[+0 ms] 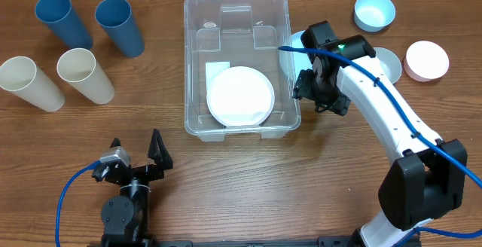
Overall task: Pack container
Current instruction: 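Release and move the right gripper to grasp the light blue plate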
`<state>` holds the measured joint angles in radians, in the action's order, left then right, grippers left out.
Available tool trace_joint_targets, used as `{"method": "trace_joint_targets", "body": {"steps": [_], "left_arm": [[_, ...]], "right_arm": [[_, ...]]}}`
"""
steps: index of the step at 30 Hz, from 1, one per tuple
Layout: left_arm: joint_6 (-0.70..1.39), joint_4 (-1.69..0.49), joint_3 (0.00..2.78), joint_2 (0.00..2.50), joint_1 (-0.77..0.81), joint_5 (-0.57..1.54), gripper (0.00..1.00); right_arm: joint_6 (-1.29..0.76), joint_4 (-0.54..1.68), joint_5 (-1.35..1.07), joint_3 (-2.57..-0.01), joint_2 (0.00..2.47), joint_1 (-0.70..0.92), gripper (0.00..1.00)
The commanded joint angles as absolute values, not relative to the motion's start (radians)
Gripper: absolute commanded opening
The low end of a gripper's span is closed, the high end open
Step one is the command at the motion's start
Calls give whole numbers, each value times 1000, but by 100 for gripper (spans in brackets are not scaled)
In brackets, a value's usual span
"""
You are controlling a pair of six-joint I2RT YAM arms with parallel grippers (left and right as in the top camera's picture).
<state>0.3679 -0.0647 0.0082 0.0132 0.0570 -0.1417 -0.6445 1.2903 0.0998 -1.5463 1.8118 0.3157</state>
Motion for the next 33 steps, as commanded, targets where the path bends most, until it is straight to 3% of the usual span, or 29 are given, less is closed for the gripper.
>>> {"method": "trace_joint_targets", "body": {"steps": [1, 11, 17, 24, 33], "left_arm": [[374, -63, 5, 5, 50, -133, 100], [374, -63, 5, 5, 50, -133, 100], [374, -63, 5, 5, 50, -133, 100], [374, -63, 5, 5, 50, -133, 100], [374, -63, 5, 5, 50, -133, 100]], "right_arm": [[-656, 1283, 68, -1542, 1808, 345, 84], [-660, 1223, 98, -1542, 1808, 346, 84], [-678, 961, 112, -1538, 1815, 201, 87], [-738, 844, 27, -1536, 1959, 52, 88], [-796, 780, -2, -1536, 2118, 50, 83]]}}
